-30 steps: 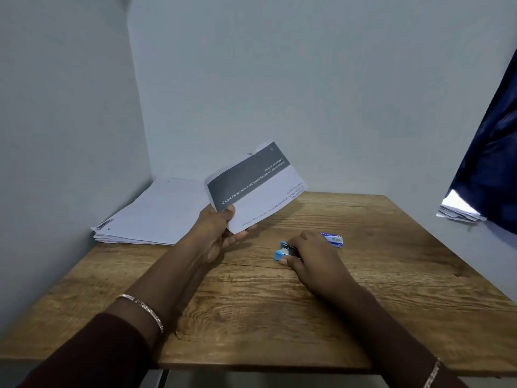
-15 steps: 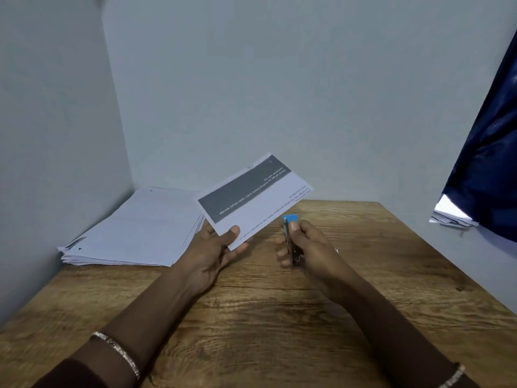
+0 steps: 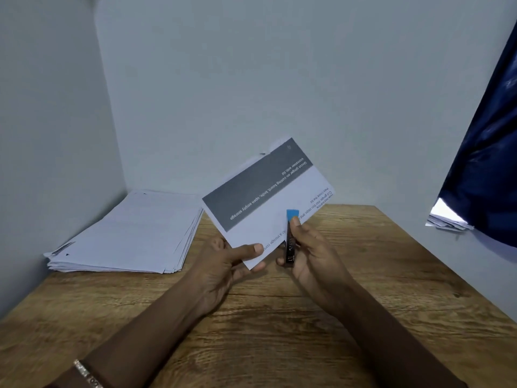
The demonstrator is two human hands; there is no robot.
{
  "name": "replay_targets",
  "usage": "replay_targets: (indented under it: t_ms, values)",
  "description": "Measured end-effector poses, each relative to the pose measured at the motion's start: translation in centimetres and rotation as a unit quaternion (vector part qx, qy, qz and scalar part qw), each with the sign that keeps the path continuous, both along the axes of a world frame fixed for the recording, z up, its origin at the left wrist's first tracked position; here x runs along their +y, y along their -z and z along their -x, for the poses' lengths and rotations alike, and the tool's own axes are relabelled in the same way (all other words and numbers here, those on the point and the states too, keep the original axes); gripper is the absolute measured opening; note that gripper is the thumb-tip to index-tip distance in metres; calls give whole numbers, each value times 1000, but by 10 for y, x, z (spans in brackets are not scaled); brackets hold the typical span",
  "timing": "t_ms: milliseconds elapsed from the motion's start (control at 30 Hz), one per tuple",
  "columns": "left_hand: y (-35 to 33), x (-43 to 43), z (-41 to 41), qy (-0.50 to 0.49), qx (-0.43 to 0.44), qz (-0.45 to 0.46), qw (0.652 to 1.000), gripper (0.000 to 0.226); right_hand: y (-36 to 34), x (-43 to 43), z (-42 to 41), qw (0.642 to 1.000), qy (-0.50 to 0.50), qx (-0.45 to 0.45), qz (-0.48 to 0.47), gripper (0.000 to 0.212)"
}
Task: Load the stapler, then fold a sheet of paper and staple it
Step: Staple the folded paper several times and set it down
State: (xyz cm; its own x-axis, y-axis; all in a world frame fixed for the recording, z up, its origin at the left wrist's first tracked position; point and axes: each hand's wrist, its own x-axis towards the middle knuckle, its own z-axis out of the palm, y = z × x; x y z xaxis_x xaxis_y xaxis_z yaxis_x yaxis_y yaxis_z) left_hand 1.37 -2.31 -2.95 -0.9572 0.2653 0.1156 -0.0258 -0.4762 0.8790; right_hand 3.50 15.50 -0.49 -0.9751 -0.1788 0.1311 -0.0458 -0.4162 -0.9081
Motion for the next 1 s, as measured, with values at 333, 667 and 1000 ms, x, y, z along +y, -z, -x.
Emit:
replay_targets:
  t_ms: [333,667,1000]
  values:
    - [-3,6,-9,-38,33,24,998,39,6,-1,0,994,53,54,-85,35]
    - [-6,-5,-1,-95,9,18,995,43,5,6,0,989,-10,-78,-125,57]
    - [-4,-3,-3,-88,38,36,995,39,4,8,-2,988,-105,-36,-111,41]
